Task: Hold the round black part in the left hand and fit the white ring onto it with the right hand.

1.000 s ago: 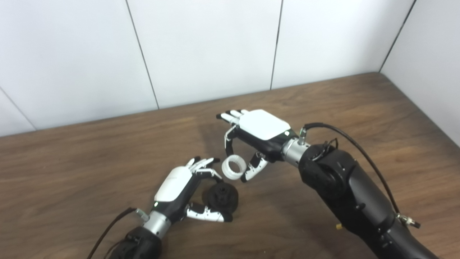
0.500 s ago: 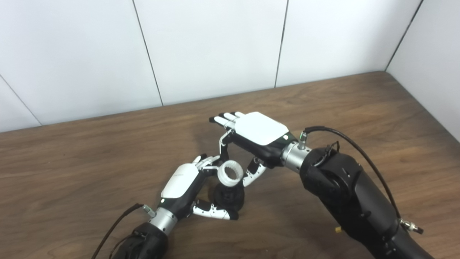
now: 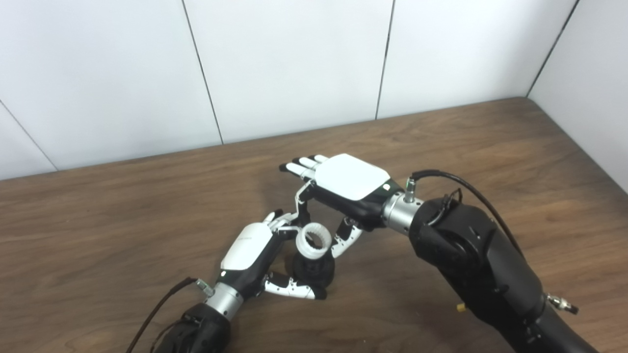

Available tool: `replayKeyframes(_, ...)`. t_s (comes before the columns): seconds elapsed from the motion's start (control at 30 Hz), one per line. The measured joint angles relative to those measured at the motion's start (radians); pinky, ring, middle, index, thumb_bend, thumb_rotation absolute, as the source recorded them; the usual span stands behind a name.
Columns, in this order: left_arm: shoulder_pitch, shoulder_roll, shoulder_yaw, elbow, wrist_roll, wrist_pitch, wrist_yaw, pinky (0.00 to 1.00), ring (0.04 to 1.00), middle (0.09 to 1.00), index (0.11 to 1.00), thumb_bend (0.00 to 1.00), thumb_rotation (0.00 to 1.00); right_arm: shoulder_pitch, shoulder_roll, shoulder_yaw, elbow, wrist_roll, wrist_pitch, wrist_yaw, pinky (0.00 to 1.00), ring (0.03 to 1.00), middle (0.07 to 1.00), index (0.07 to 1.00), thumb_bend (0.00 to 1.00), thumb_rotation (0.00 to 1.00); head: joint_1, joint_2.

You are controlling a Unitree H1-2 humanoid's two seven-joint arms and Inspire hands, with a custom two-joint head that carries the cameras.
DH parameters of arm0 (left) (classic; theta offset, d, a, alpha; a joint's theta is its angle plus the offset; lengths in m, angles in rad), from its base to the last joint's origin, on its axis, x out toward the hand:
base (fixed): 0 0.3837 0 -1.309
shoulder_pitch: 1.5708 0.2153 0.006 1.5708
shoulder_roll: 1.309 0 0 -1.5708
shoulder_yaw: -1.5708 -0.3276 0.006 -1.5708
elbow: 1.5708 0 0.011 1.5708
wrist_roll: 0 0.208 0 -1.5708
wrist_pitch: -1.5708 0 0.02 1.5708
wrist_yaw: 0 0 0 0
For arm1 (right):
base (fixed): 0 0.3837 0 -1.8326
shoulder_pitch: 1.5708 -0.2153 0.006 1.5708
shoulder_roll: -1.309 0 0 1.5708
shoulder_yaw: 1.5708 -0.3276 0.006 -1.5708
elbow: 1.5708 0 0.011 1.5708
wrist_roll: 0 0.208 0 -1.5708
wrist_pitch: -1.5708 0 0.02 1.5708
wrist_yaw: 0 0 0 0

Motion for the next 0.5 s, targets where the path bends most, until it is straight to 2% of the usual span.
replayKeyframes(0.33, 0.002, 0.000, -0.002, -0.003, 0.002, -0.001, 0.002, 1.00, 0.908, 0.910, 0.478, 0.51, 0.05, -0.017, -0.004, 0.001, 0.000, -0.001, -0.012, 0.027, 1.00, 1.000, 1.000, 0.481, 0.51, 0.12, -0.012, 0.005)
replayKeyframes(0.5, 0.006, 0.000, -0.005, -0.009, 0.004, 0.000, 0.000, 1.00, 0.905, 0.905, 0.478, 0.51, 0.05, -0.027, -0.010, 0.007, 0.000, -0.005, -0.026, 0.065, 1.00, 1.000, 1.000, 0.481, 0.51, 0.12, -0.021, 0.006)
